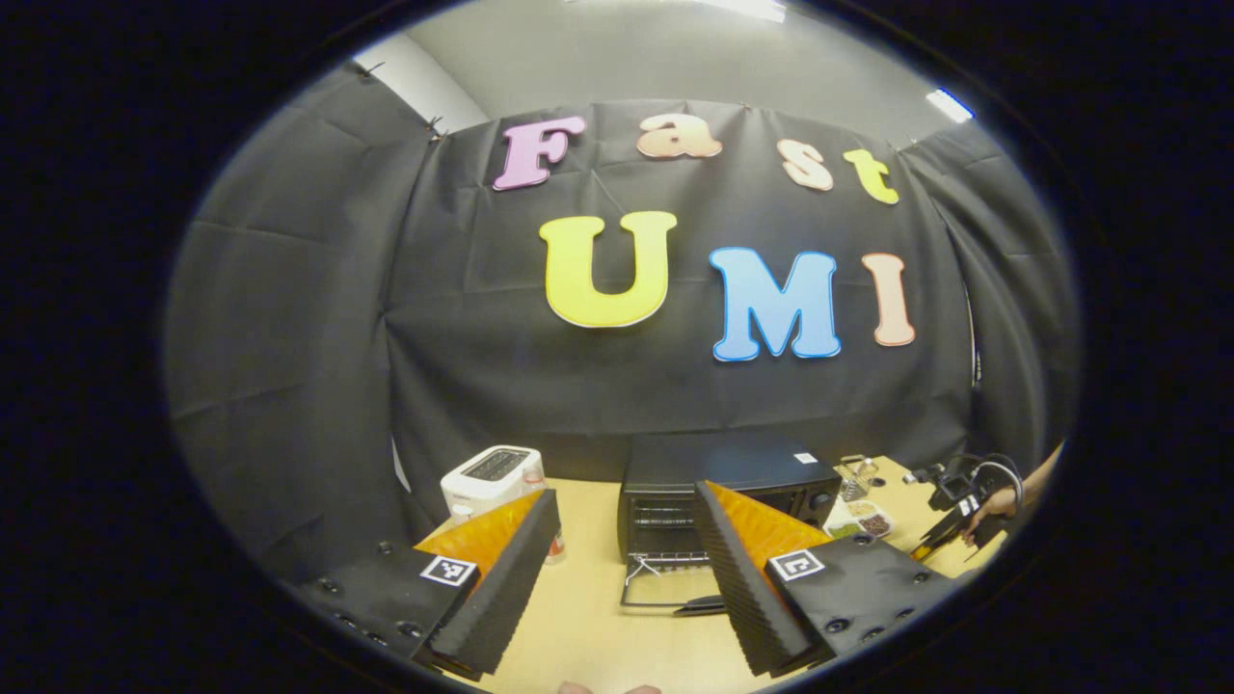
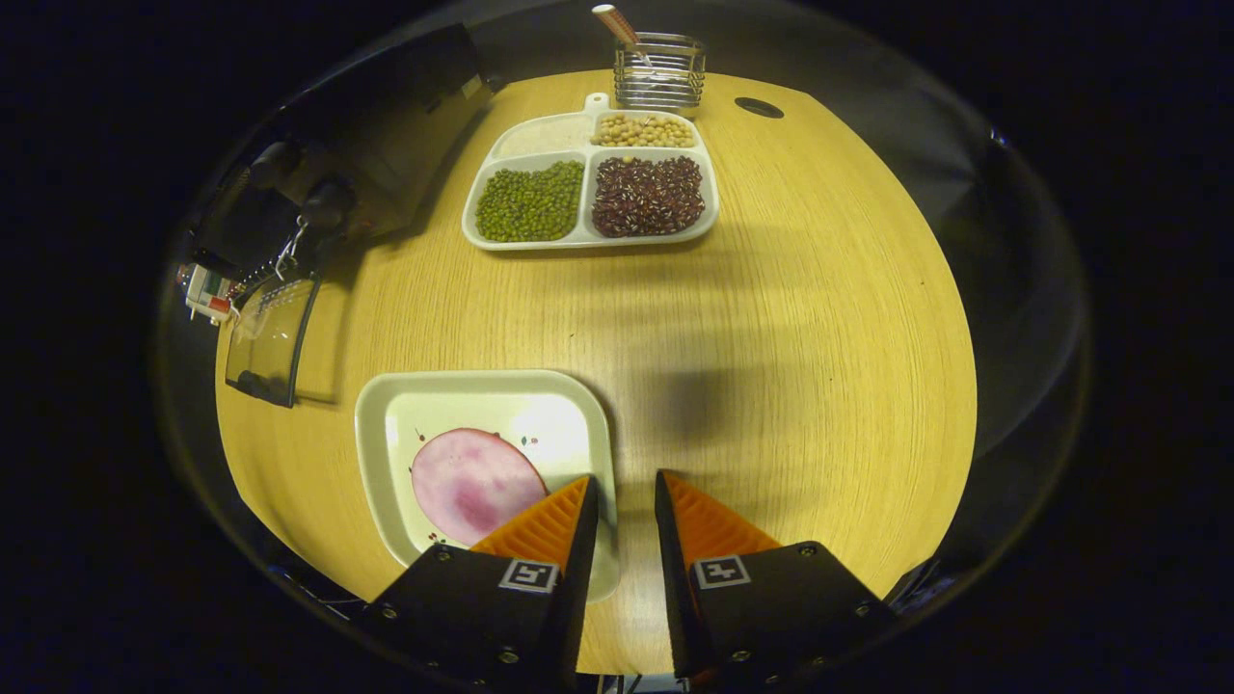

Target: Open the electric oven with the left hand, put the food in, and close the electric oven.

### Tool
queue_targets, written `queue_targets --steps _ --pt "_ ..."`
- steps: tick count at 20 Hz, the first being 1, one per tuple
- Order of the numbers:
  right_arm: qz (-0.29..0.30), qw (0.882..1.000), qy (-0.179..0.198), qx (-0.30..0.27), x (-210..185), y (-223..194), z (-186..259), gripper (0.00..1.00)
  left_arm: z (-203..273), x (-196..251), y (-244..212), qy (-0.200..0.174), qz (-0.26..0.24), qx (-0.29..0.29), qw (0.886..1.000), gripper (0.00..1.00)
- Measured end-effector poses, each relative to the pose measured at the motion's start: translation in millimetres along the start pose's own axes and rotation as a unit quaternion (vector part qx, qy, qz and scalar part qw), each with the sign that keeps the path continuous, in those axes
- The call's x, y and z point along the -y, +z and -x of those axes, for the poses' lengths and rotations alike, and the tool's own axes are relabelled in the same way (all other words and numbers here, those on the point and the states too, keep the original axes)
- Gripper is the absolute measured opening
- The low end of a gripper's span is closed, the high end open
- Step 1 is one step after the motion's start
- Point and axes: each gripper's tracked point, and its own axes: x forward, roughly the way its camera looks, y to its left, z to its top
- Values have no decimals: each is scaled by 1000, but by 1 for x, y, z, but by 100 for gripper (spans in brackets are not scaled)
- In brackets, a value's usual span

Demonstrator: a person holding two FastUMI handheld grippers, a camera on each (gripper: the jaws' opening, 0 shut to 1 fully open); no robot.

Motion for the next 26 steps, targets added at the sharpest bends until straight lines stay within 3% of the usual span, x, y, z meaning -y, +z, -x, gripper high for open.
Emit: queue_targets --steps 4,8,9,11,12,13,14,17,23,26 --pt "-16 1000 23 -5 -13 -7 -1 36 -2 -6 -3 -2 2 -5 1000 99" --pt "-3 1000 12 -3 -13 -7 0 37 -9 -9 -14 0 11 -20 1000 99" --pt "-5 999 32 5 -19 -8 -5 37 -11 -8 -17 -1 16 -22 1000 99" --pt "-9 999 39 26 -19 -2 -6 15 -13 -8 -18 1 24 -24 999 99" --pt "-8 999 47 26 -18 -7 -6 5 -13 -6 -20 -1 27 -25 999 91" --pt "-7 998 54 39 -16 -6 -4 2 -13 -4 -19 -2 28 -24 999 91" --pt "-13 997 63 49 -15 -4 -3 1 -13 -2 -18 -3 26 -22 999 99" --pt "-51 993 98 52 -16 -8 0 1 -11 -5 -16 -6 14 -21 1000 99" --pt "-139 974 178 15 -25 -22 4 0 -12 -6 -17 3 19 -25 1000 94" --pt "-195 950 241 24 -38 -18 15 0 -11 -6 -14 2 13 -24 1000 98"
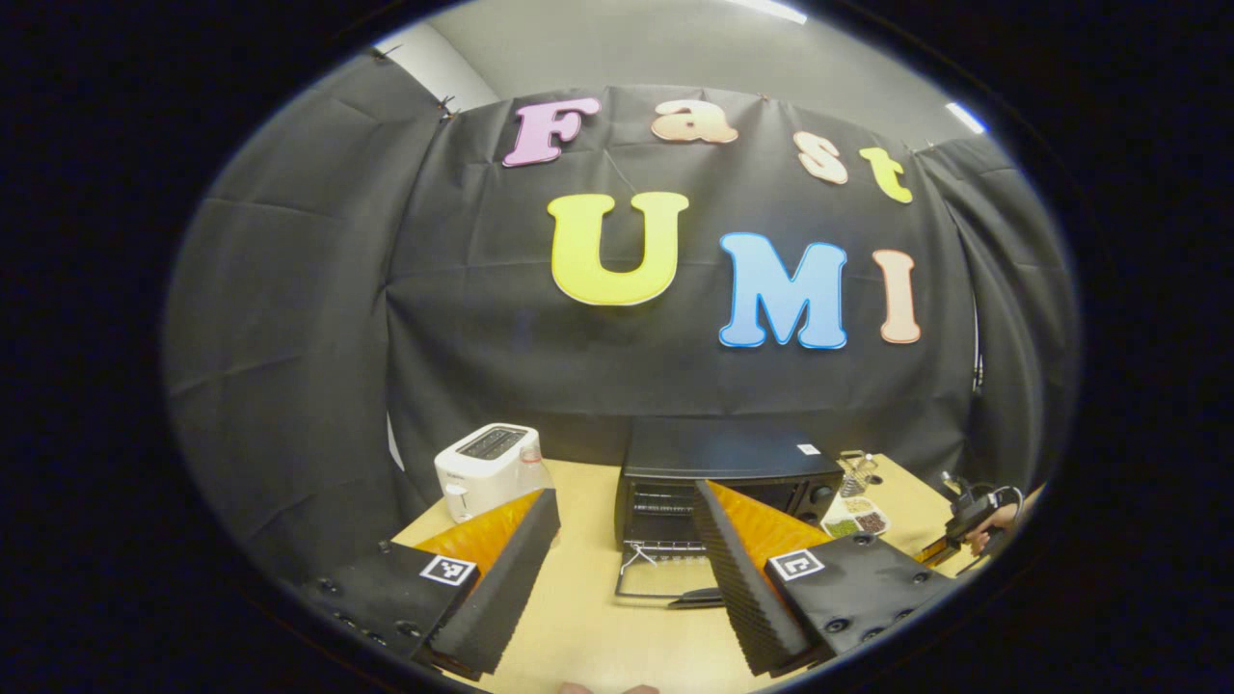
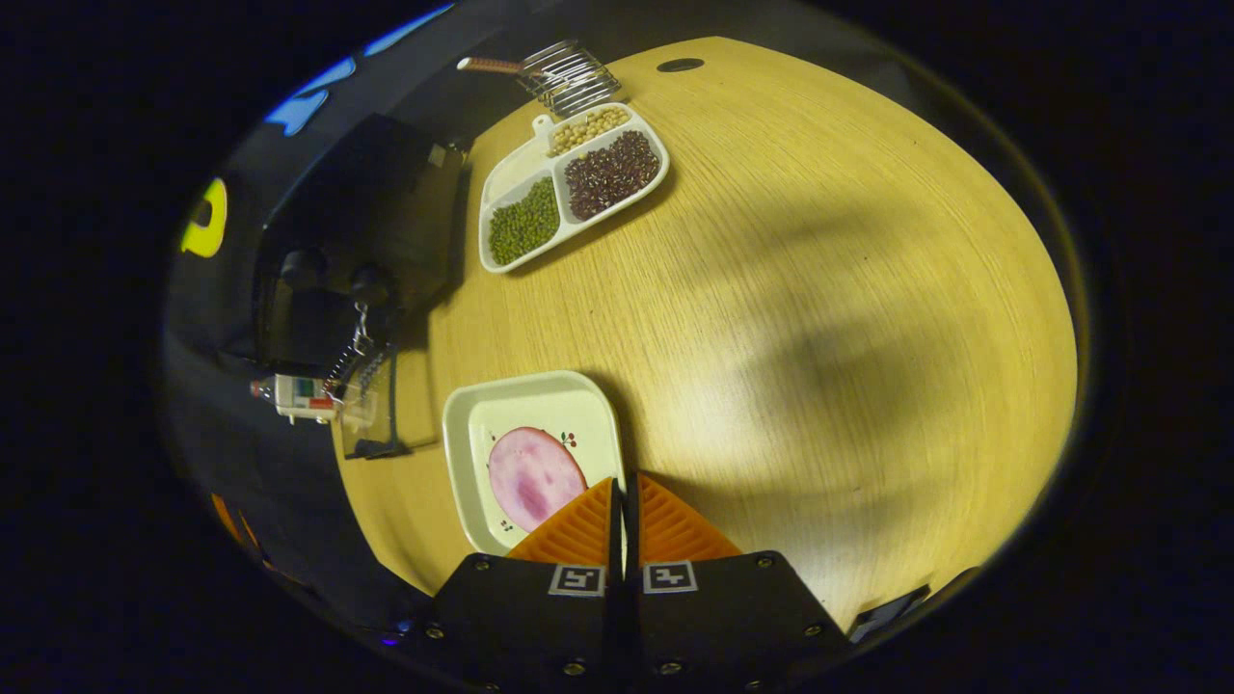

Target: Open the electric oven with the left hand, put the food in, and close the electric oven.

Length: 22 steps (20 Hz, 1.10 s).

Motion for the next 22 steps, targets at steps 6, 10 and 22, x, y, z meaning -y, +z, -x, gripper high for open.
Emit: queue_targets --steps 6,10,22 --pt "-65 996 59 17 -7 -10 2 0 1 0 3 3 -2 2 1000 94" --pt "-84 992 91 31 -19 -21 14 0 2 1 10 -1 -1 12 1000 94" --pt "-154 965 186 98 -124 -50 55 0 -14 10 15 -45 11 23 999 99"
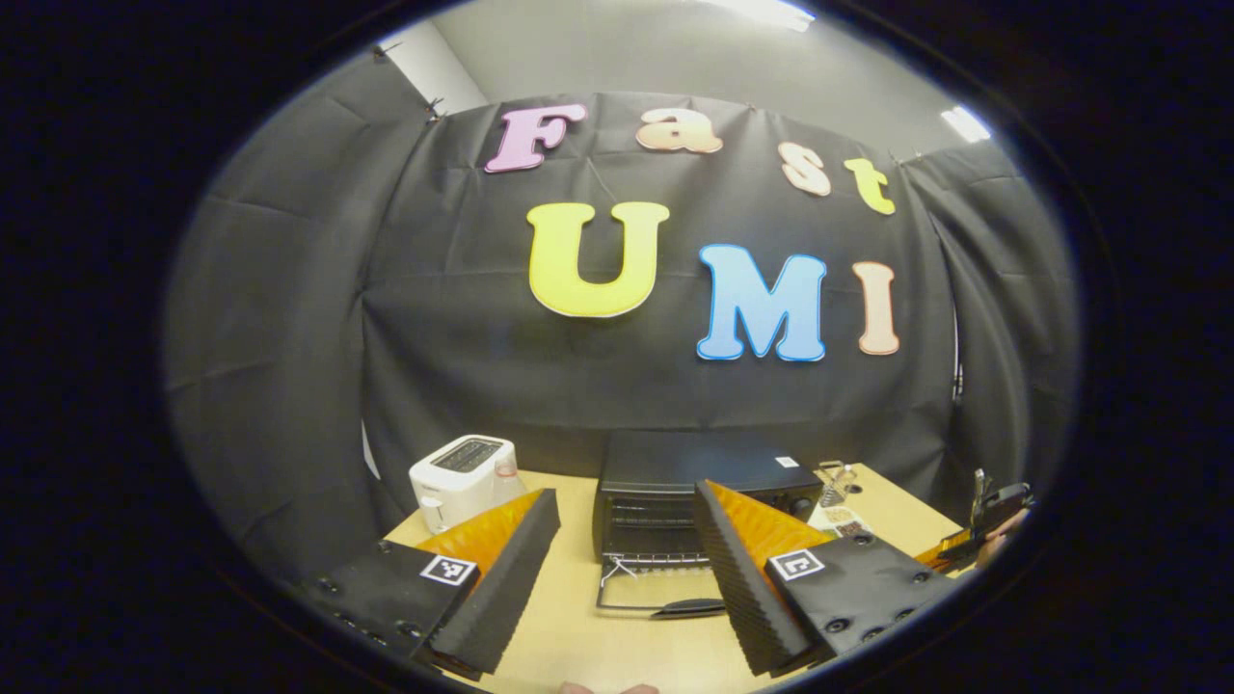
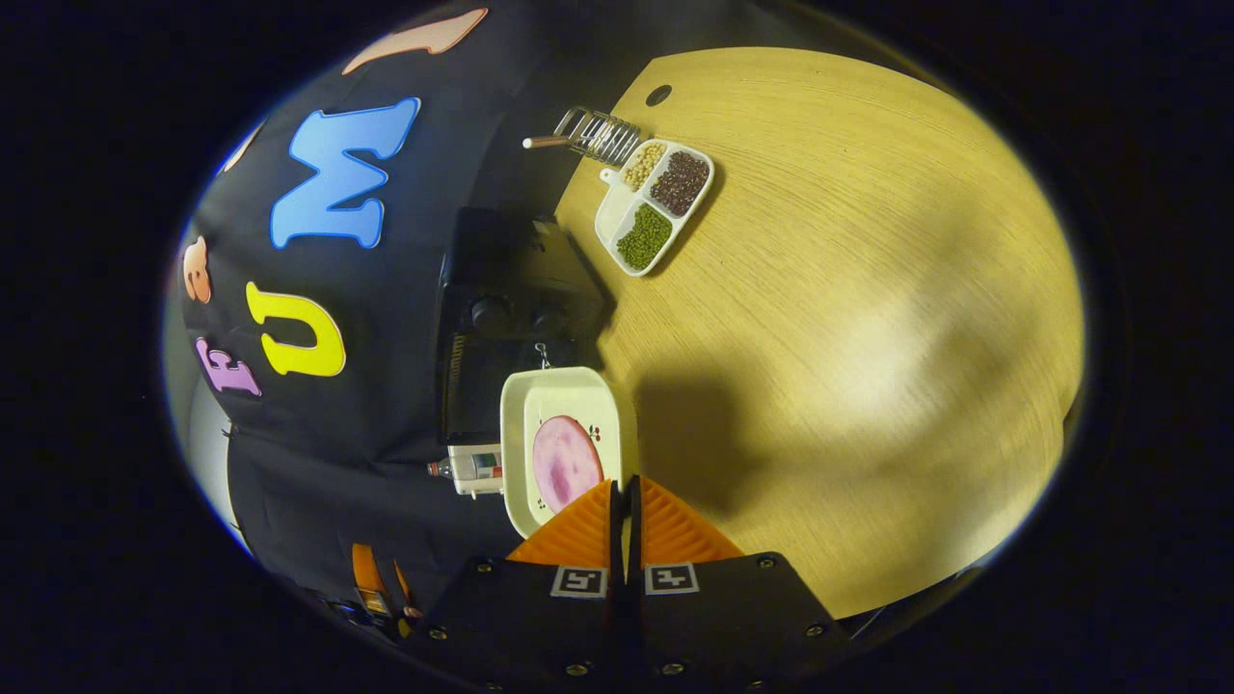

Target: Open the electric oven with the left hand, put the food in, and close the electric oven.

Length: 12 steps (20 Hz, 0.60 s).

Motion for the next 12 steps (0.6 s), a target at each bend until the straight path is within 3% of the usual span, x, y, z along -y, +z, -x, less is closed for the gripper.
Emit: queue_targets --steps 1,2,8,9,12 --pt "-8 1000 6 3 -8 -7 -3 0 0 0 4 -5 1 7 1000 91" --pt "-14 1000 10 4 -17 -12 -8 0 1 0 9 -11 0 15 1000 95" --pt "-45 999 15 13 -54 -37 -52 0 8 -9 47 -35 -7 59 998 94" --pt "-49 999 11 14 -58 -40 -61 0 11 -11 56 -37 -5 67 997 99" --pt "-58 998 -1 21 -71 -43 -92 0 14 -21 79 -40 5 87 995 99"
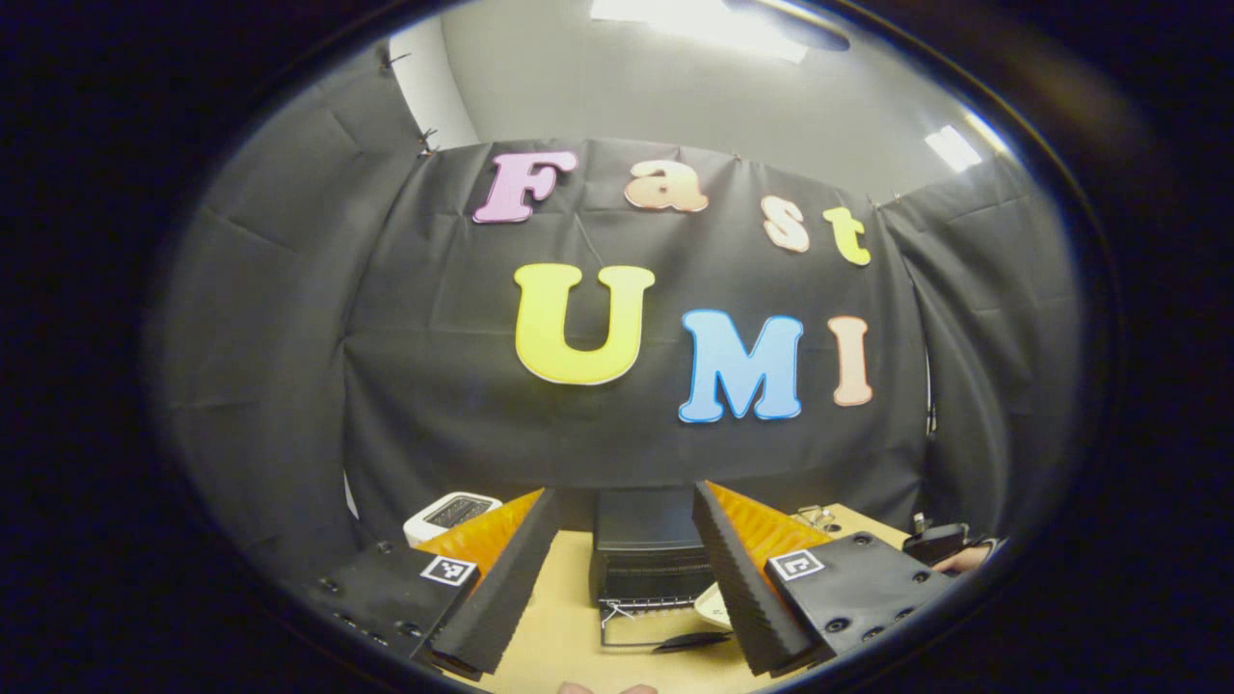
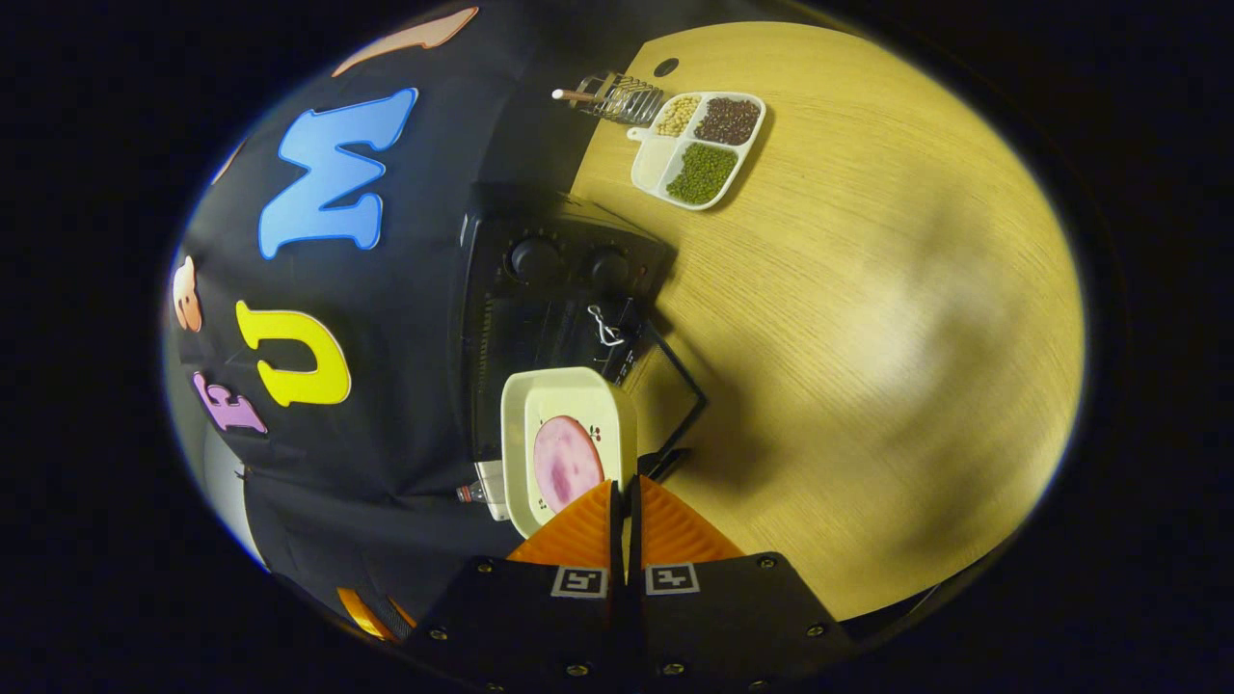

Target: Open the electric oven with the left hand, put the food in, and close the electric oven.

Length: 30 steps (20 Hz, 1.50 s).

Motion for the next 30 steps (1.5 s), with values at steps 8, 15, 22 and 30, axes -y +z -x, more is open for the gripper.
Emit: queue_targets --steps 8,15,22,30 --pt "-88 993 -14 78 -31 13 -84 0 4 -56 1 28 13 2 1000 98" --pt "-158 971 -28 180 -50 34 -139 1 33 -124 -24 90 2 -30 995 98" --pt "-180 955 -8 235 -82 46 -189 1 55 -182 -39 145 16 -50 988 94" --pt "-193 947 1 258 -90 53 -204 5 52 -192 -45 149 28 -62 986 94"
